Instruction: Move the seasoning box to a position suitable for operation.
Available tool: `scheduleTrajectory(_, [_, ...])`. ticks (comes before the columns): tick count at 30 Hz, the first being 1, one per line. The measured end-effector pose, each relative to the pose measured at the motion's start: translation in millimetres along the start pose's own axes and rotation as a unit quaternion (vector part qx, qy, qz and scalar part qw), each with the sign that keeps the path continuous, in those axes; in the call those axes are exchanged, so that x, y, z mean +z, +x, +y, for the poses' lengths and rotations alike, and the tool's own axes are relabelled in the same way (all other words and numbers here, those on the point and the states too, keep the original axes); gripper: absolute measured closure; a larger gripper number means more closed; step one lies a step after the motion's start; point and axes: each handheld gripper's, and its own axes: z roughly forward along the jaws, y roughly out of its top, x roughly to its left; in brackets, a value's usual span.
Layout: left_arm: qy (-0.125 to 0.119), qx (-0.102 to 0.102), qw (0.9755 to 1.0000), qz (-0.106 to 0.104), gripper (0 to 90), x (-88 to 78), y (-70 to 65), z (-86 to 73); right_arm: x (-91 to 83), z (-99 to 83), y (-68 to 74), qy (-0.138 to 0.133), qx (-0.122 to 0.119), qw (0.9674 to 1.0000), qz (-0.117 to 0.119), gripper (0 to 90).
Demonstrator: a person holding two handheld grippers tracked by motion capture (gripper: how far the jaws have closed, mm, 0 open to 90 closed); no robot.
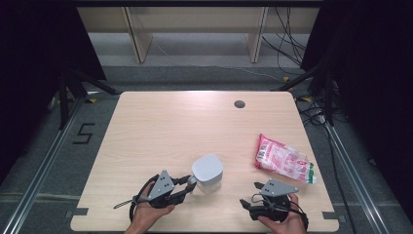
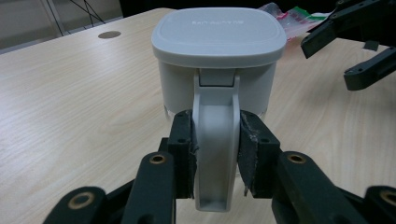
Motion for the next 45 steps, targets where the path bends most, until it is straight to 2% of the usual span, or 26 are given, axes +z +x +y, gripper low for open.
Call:
scheduleTrajectory(8, [0.004, 0.0, 0.9999, 0.01, 68.2, 7.6, 5.5, 3.5, 0.2, 0.0, 0.4, 0.0, 0.002, 1.0, 0.001, 24.1])
scheduleTrajectory(9, [0.006, 0.006, 0.9999, 0.008, 68.2, 9.6, 7.7, 4.2, 0.2, -0.1, -0.2, 0.001, -0.002, 1.0, -0.001, 24.2])
scheduleTrajectory(13, [0.005, 0.005, 1.0, 0.005, 68.2, 12.4, 11.0, 5.0, 0.2, -0.1, 0.1, 0.002, 0.002, 1.0, 0.001, 24.2])
scheduleTrajectory(14, [0.004, 0.006, 1.0, 0.006, 68.2, 13.1, 11.9, 5.6, 0.5, -0.2, 0.0, 0.002, 0.0, 1.0, 0.003, 24.1])
scheduleTrajectory(15, [0.005, 0.005, 1.0, 0.003, 68.2, 14.2, 13.1, 5.7, 1.8, -0.1, -0.4, 0.004, -0.001, 0.9999, 0.015, 24.2])
scheduleTrajectory(18, [0.006, 0.007, 0.9999, 0.007, 68.1, 17.3, 16.0, 7.0, 0.8, 0.0, 0.0, 0.001, -0.001, 1.0, 0.007, 24.2])
scheduleTrajectory(23, [0.006, 0.007, 0.9999, 0.006, 68.2, 22.1, 17.8, 9.2, 1.5, 0.2, -0.8, 0.007, -0.002, 0.9998, 0.018, 24.1])
scheduleTrajectory(25, [0.01, 0.008, 0.9999, 0.009, 68.2, 23.5, 18.7, 10.2, 0.7, -0.4, 0.6, 0.004, 0.008, 1.0, 0.005, 24.1])
scheduleTrajectory(27, [0.006, 0.006, 0.9999, 0.01, 68.2, 26.0, 19.1, 10.8, 1.0, -0.2, 0.3, 0.005, 0.008, 0.9999, 0.013, 24.2])
scheduleTrajectory(32, [0.006, 0.005, 0.9999, 0.013, 68.2, 31.8, 21.6, 13.0, 1.8, -0.3, 0.4, 0.004, 0.007, 0.9999, 0.011, 24.2])
scheduleTrajectory(33, [0.008, 0.007, 0.9999, 0.013, 68.2, 33.0, 22.5, 13.9, 1.5, 0.0, -0.6, 0.009, 0.005, 0.9998, 0.019, 24.2])
scheduleTrajectory(36, [0.005, 0.005, 0.9999, 0.013, 68.2, 36.1, 24.4, 14.5, 1.1, -0.3, 0.5, 0.005, 0.006, 0.9999, 0.006, 24.2])
scheduleTrajectory(45, [0.003, 0.004, 1.0, 0.008, 68.0, 44.2, 32.1, 17.1, 0.8, -0.4, 0.2, 0.004, 0.006, 1.0, 0.006, 24.2])
